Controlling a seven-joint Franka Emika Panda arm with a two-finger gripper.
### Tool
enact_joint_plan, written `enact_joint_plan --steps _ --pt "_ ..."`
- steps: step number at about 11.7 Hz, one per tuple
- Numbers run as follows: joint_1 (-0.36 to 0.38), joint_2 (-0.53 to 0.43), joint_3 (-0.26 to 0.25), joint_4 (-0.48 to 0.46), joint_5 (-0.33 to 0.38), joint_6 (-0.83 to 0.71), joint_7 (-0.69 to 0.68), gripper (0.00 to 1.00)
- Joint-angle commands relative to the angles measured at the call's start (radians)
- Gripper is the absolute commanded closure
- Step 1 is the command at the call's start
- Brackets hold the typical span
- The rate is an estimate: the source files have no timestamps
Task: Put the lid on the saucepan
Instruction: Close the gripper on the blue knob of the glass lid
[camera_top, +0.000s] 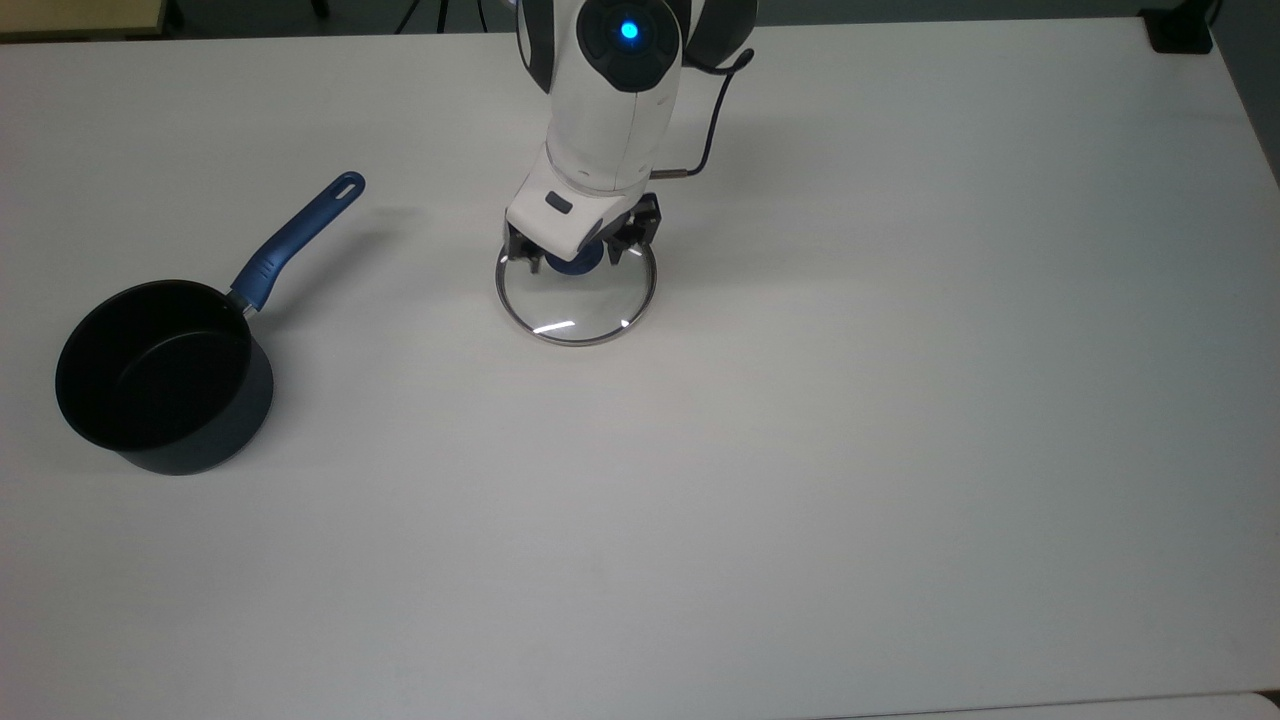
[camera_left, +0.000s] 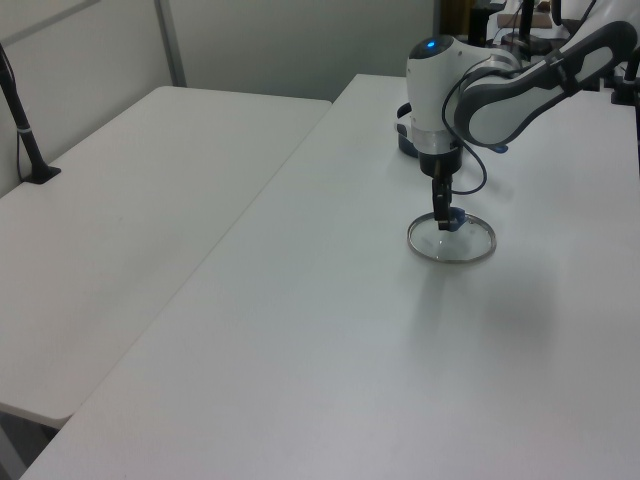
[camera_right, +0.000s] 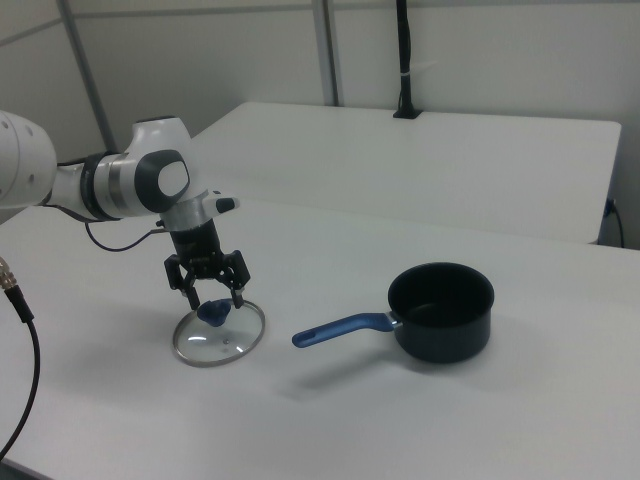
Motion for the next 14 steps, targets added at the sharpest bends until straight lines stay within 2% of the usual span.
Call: enact_joint_plan --steps 1,2,3,5,7,10,13,14 --pt "0.016 -0.021 -0.004 -0.013 -0.052 -0.055 0.029 0.0" --pt "0.016 -0.013 -0.004 -0.014 -0.058 -0.05 0.029 0.0" --pt "0.014 -0.009 -0.004 -0.013 -0.068 -0.044 0.029 0.08" --pt "0.016 -0.002 -0.004 -0.014 -0.072 -0.042 0.031 0.08" --pt "0.017 0.002 -0.002 -0.006 -0.07 -0.042 0.031 0.29" --pt "0.02 -0.004 0.013 -0.003 -0.058 -0.048 0.031 0.46" --pt "0.02 -0.086 0.016 0.019 -0.056 -0.088 0.018 0.47" --pt "0.011 -0.091 0.016 0.086 -0.053 -0.149 0.014 0.47"
